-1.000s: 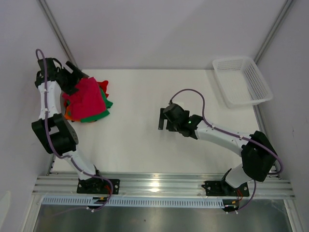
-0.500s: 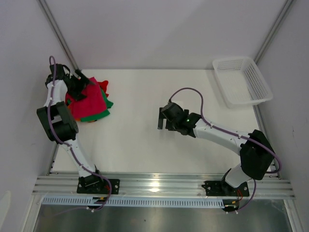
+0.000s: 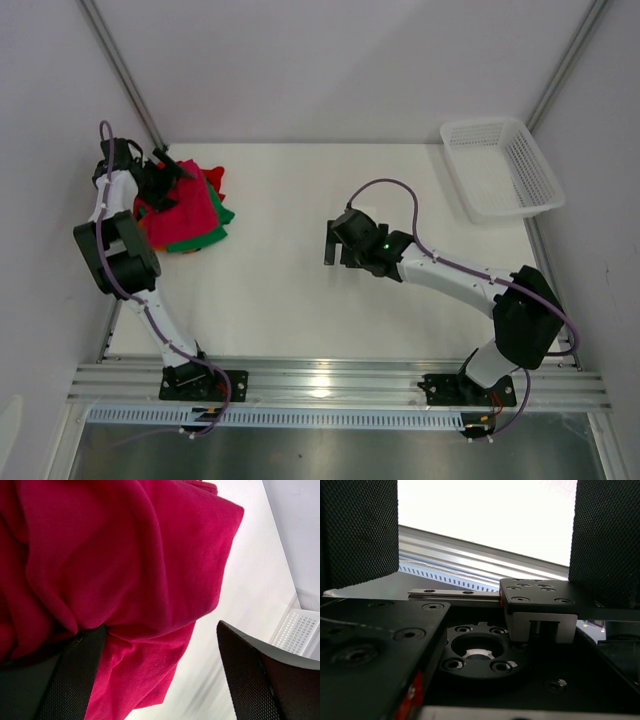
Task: Fold and stack the t-shirts
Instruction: Put the neatly folded tshirt into the corner of the board with the left arm
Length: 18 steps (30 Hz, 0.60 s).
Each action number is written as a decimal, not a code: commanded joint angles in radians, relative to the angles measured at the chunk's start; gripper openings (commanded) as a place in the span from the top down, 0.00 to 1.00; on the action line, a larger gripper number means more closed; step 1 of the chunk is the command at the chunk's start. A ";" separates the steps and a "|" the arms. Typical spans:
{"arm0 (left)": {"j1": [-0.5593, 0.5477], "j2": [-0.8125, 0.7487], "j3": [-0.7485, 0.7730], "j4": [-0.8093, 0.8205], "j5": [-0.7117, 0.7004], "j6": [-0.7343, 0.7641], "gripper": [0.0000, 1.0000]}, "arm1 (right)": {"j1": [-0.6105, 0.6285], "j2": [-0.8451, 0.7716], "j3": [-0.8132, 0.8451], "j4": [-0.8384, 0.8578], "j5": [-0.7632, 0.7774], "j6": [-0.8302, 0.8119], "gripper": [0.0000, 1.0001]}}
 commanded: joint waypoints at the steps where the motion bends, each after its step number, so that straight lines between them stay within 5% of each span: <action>1: 0.029 -0.012 -0.048 -0.051 -0.082 0.031 0.05 | 0.004 -0.044 -0.022 0.007 0.008 0.010 0.01; 18: 0.040 0.129 0.016 -0.231 -0.127 0.082 0.11 | 0.014 -0.134 -0.058 -0.008 0.032 0.042 0.01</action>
